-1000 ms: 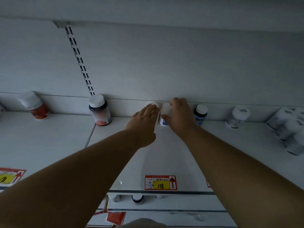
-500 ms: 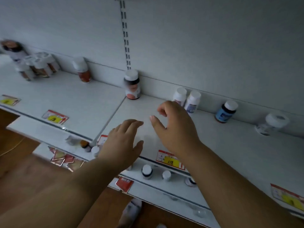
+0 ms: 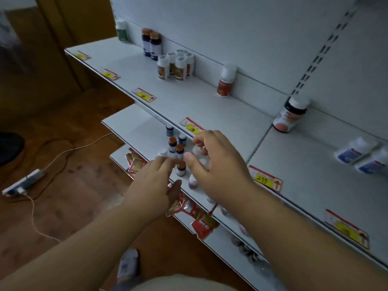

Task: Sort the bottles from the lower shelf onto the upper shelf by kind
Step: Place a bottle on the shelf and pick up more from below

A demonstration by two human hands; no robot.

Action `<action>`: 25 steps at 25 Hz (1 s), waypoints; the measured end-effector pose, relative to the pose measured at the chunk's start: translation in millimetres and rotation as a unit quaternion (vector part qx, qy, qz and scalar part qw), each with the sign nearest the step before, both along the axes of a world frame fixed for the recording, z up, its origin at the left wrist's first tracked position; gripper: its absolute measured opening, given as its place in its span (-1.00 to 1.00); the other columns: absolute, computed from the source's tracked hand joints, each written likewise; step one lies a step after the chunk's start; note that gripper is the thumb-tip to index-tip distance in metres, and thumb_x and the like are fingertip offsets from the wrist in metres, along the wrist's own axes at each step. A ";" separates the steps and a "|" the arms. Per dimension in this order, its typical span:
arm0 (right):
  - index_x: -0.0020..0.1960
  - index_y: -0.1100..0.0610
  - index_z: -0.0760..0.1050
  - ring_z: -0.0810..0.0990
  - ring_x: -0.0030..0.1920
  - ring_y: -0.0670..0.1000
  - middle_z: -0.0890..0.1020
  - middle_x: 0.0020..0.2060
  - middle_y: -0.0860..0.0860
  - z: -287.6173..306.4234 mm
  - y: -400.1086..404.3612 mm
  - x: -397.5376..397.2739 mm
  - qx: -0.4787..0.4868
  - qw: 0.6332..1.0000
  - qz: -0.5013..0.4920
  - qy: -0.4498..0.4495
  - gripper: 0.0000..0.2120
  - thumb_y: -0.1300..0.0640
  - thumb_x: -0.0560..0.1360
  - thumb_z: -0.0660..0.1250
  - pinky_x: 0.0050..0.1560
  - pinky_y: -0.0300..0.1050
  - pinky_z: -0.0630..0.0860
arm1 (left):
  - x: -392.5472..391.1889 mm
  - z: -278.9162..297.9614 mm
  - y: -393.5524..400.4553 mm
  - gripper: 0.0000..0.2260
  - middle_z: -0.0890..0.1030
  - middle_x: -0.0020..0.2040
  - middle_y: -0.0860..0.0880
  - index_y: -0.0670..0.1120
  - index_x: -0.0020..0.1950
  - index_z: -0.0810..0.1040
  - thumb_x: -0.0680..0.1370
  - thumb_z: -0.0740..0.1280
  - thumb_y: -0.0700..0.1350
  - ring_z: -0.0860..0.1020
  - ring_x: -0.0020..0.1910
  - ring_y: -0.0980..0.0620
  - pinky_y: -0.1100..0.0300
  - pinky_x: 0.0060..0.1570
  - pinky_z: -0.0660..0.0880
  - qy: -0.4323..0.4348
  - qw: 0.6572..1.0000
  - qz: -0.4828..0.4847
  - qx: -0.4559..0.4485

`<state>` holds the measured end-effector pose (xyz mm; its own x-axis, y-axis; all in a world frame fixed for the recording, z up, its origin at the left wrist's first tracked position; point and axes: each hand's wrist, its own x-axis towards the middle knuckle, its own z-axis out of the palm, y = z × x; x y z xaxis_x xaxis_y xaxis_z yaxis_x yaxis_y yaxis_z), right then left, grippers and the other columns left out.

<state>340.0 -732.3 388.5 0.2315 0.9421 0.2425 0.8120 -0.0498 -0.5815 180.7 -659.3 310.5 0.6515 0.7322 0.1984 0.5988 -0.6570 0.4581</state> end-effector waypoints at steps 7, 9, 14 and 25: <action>0.29 -0.03 0.38 0.43 0.19 -0.11 0.38 0.23 -0.11 -65.7 133.9 -94.6 -0.094 0.994 -0.045 0.017 -0.66 -0.03 0.56 0.34 0.12 -0.12 0.54 | -113.1 -15.6 141.6 -0.58 0.51 0.24 -0.02 0.01 0.38 0.39 0.54 0.23 0.08 0.53 0.17 -0.06 -0.01 0.09 0.51 -0.062 0.995 0.060 -0.044; 0.31 -0.02 0.38 0.44 0.22 -0.08 0.38 0.26 -0.08 -95.9 165.8 -95.9 -0.124 0.990 -0.059 0.014 -0.62 -0.02 0.54 0.36 0.14 -0.10 0.54 | -116.5 -38.8 171.8 -0.56 0.46 0.32 -0.01 0.07 0.44 0.29 0.58 0.21 0.13 0.50 0.23 -0.05 -0.03 0.12 0.50 -0.080 0.993 0.057 -0.072; 0.33 -0.01 0.37 0.46 0.26 0.04 0.38 0.32 -0.01 -214.9 246.7 -78.4 -0.191 0.976 -0.092 0.040 -0.54 -0.06 0.49 0.41 0.17 0.03 0.53 | -96.6 -129.9 227.5 -0.51 0.45 0.33 0.02 0.07 0.47 0.27 0.57 0.26 0.14 0.48 0.23 0.00 -0.03 0.14 0.50 -0.105 0.983 0.087 -0.121; 0.48 0.00 0.23 0.41 0.33 0.19 0.27 0.42 0.15 -447.0 364.8 -24.8 -0.269 0.938 -0.218 -0.023 -0.42 0.00 0.53 0.37 0.09 -0.08 0.47 | -69.5 -333.9 323.6 -0.51 0.49 0.27 -0.13 -0.05 0.42 0.39 0.56 0.21 0.14 0.47 0.23 -0.18 -0.08 0.17 0.42 0.037 0.996 -0.003 -0.083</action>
